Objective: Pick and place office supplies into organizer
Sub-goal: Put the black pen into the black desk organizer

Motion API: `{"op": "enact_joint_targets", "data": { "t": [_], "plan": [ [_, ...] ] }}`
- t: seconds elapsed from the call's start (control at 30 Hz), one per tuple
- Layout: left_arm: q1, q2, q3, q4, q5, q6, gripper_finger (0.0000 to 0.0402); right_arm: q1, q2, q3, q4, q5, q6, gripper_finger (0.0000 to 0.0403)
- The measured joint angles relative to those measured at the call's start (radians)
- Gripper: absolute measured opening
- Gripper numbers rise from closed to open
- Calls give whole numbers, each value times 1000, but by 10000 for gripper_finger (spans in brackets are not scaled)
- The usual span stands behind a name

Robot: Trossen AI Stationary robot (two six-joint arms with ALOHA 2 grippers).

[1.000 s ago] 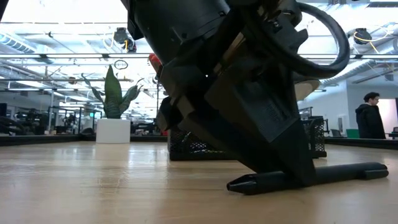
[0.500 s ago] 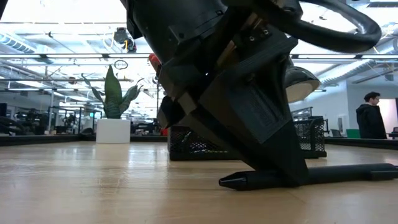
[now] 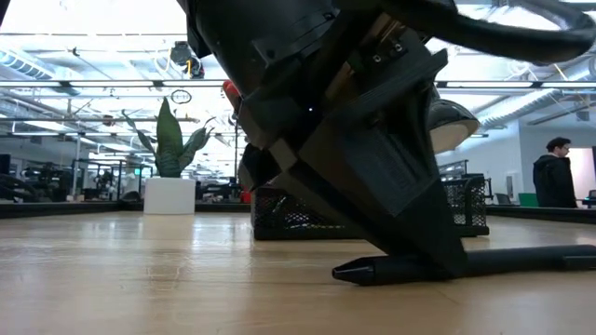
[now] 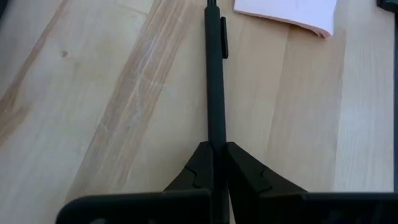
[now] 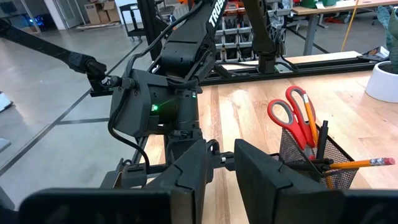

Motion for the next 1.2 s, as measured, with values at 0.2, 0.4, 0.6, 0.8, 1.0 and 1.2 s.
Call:
{"op": "enact_joint_targets", "data": {
  "t": [0.2, 0.4, 0.6, 0.8, 1.0, 1.2],
  "plan": [
    [-6, 2, 1, 22, -19, 24, 15, 0, 0, 0, 0, 0, 0, 73],
    [-6, 2, 2, 23, -23, 31, 15, 0, 0, 0, 0, 0, 0, 73],
    [-7, 1, 2, 23, -34, 41, 13, 0, 0, 0, 0, 0, 0, 73],
    [-7, 1, 23, 0, -38, 59, 20, 0, 0, 0, 0, 0, 0, 73],
    [-14, 0, 117, -118, -84, 101, 16, 0, 0, 0, 0, 0, 0, 73],
    [-23, -2, 150, -173, -125, 108, 27, 0, 0, 0, 0, 0, 0, 73]
  ]
}}
